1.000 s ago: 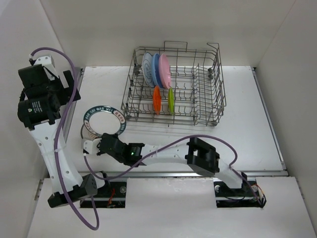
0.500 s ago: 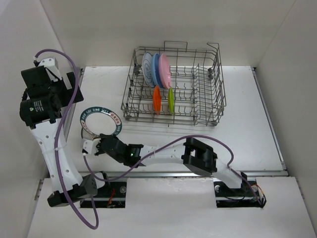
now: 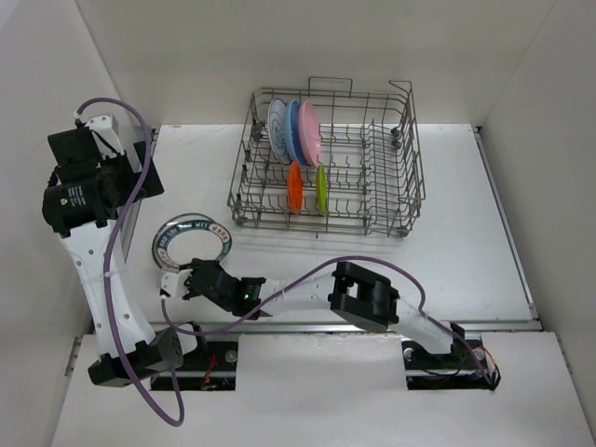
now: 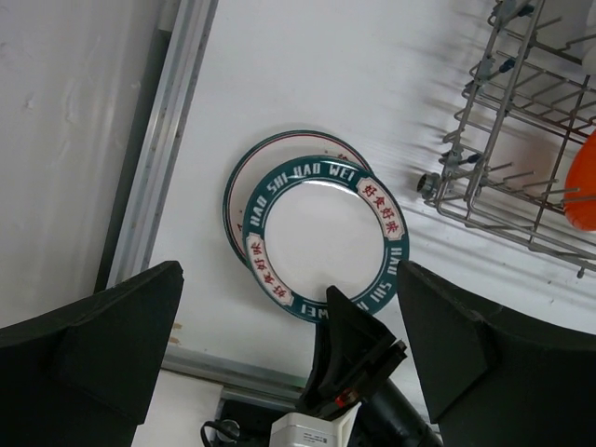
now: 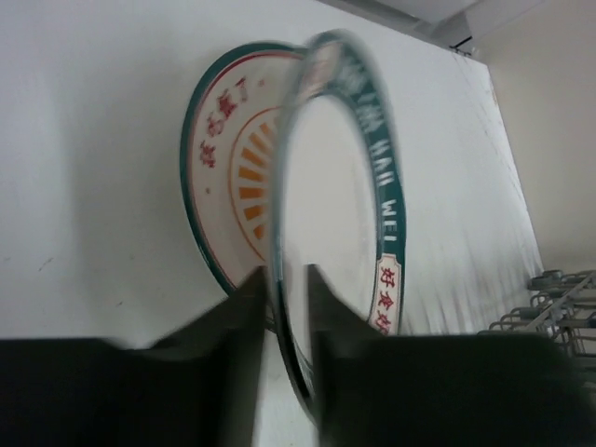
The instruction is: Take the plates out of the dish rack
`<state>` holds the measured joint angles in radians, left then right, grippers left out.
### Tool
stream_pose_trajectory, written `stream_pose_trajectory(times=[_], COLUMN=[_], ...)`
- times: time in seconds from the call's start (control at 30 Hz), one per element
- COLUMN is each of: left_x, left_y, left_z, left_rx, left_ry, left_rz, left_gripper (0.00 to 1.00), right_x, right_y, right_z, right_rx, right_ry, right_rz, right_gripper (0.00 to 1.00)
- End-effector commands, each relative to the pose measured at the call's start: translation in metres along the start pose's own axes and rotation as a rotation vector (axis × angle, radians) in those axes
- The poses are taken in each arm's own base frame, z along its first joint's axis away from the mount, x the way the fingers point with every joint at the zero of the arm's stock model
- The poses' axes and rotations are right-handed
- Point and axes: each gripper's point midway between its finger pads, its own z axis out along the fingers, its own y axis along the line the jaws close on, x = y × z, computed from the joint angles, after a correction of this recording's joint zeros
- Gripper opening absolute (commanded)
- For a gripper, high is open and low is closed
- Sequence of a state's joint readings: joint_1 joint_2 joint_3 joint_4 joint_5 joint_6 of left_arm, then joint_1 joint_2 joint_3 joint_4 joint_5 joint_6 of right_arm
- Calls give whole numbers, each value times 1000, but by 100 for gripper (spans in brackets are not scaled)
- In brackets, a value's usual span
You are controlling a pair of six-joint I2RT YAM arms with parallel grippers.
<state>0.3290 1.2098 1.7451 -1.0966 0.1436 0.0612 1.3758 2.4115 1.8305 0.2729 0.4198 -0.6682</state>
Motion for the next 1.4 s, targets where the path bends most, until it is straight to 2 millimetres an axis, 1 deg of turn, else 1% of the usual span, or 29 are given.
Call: stream_pose_trajectory(times=[0.0,0.03,0.07,0.17,0.4,0.5,0.53,0.57,0.63,0.67,0.7,0.77,0.8,0.83,0.87,0.9,0.97,1.0,1.03,1.07,1.1,1.13,1.17,1.2,1.23,1.27,1.3,1.33,1.37], left_x=[-2,-2,-2,1,3,0,-3,-3,-5,-9,-11,-14,-17,-14,-16,-19,-20,-26,-29,-30,-28,-33,-30,-28,-34,-41,-38,-38,-53], left_y=[-5,-5,-5,-4,-1,1,0,0,-3,-3,-5,-6,-8,-9,-15,-20,-39,-47,-56,-67,-85,-95,-104,-118,-128,-135,-144,-157,-170], left_z=[3,3,3,4,6,4,2,2,6,8,9,15,17,23,26,24,30,25,25,37,39,35,54,60,74,68,89,93,98], left_rx=[26,26,26,26,15,3,3,3,22,23,36,46,61,72,109,138,265,310,359,419,472,496,510,515,513,506,500,494,492], left_ry=[-7,-7,-7,2,11,0,-10,-11,-12,-14,-14,12,12,43,46,46,78,70,74,112,132,130,179,197,206,172,207,204,149], left_rz=[-11,-11,-11,-3,16,17,19,19,8,8,8,5,20,16,27,35,55,54,73,83,144,178,198,253,288,319,338,379,373], left_gripper=[98,98,98,98,98,99,99,99,99,99,99,99,99,99,99,99,99,96,91,83,81,81,81,81,81,81,81,81,85], right_x=[-35,-32,-30,-36,-74,-87,-77,-93,-102,-108,-111,-102,-107,-105,-94,-90,-75,-50,-42,-28,-4,22,38,52,77,87,99,109,133], right_y=[-21,-16,-11,-15,-52,-65,-61,-79,-79,-81,-81,-73,-96,-102,-107,-137,-162,-193,-224,-248,-266,-322,-343,-360,-392,-409,-419,-430,-452], right_z=[-2,0,0,-2,-24,-49,-55,-74,-93,-113,-123,-142,-159,-167,-175,-189,-201,-204,-216,-221,-226,-242,-250,-257,-271,-283,-288,-297,-312], right_rx=[69,55,33,23,61,83,62,58,-7,-64,-88,-151,-130,-139,-147,-107,-72,12,92,175,244,408,464,509,553,569,583,601,678], right_ry=[-100,-100,-93,-95,-125,-111,-84,-118,-149,-185,-204,-188,-203,-192,-151,-154,-120,-56,-45,-11,64,91,112,120,112,101,93,102,130], right_rz=[48,44,35,32,52,83,86,125,207,220,235,281,325,390,414,460,548,588,634,717,756,827,873,942,1013,1028,1077,1100,1112], right_gripper=[35,52,77,100,100,100,100,100,100,100,100,100,100,100,100,100,100,100,100,100,100,100,100,100,100,100,100,100,100])
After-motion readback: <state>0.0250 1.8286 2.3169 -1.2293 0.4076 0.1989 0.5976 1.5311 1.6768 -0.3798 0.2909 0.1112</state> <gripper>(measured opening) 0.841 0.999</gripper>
